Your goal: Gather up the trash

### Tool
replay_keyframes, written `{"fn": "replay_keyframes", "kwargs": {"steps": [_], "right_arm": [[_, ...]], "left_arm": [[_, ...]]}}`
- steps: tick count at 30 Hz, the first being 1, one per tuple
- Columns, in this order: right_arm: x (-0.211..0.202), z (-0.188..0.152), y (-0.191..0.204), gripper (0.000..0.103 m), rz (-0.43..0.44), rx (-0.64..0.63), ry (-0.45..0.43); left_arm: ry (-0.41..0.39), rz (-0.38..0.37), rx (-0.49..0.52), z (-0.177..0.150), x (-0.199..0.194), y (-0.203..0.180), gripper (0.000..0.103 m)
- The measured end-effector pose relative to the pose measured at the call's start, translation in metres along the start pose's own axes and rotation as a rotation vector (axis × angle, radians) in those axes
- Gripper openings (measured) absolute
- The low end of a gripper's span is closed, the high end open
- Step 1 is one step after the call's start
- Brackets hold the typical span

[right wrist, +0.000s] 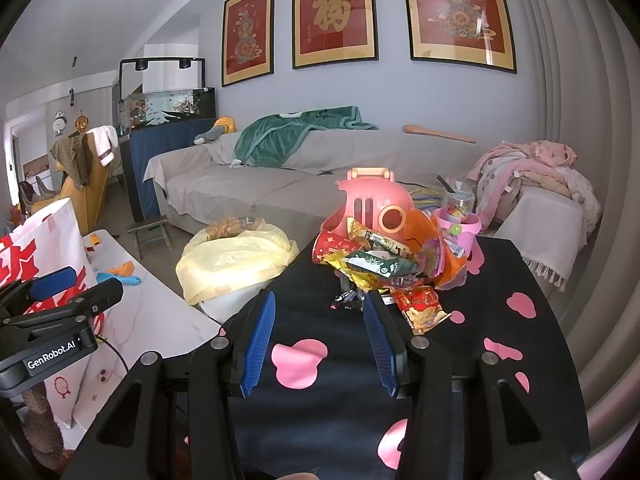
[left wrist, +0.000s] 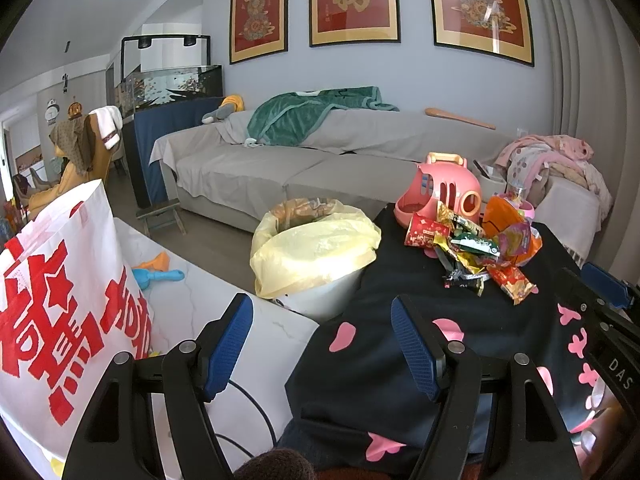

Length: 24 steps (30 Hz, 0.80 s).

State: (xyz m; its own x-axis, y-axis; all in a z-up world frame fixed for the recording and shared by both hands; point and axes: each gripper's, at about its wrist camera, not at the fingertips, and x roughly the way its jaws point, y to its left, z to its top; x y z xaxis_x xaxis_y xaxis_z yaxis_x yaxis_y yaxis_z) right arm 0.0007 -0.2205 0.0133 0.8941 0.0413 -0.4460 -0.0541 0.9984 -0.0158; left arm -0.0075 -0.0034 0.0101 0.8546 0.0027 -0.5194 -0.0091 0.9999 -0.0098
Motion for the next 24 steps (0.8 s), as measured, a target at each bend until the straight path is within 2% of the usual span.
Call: {"fn": "replay_keyframes", "kwargs": {"steps": [24], "right_arm": [[-0.0014, 0.0014, -0.0017, 0.044, -0.003, 0.0, -0.002]], "left_arm": [[-0.008, -0.002, 0.002, -0.0014, -0.0021, 0.0011, 0.072]]}}
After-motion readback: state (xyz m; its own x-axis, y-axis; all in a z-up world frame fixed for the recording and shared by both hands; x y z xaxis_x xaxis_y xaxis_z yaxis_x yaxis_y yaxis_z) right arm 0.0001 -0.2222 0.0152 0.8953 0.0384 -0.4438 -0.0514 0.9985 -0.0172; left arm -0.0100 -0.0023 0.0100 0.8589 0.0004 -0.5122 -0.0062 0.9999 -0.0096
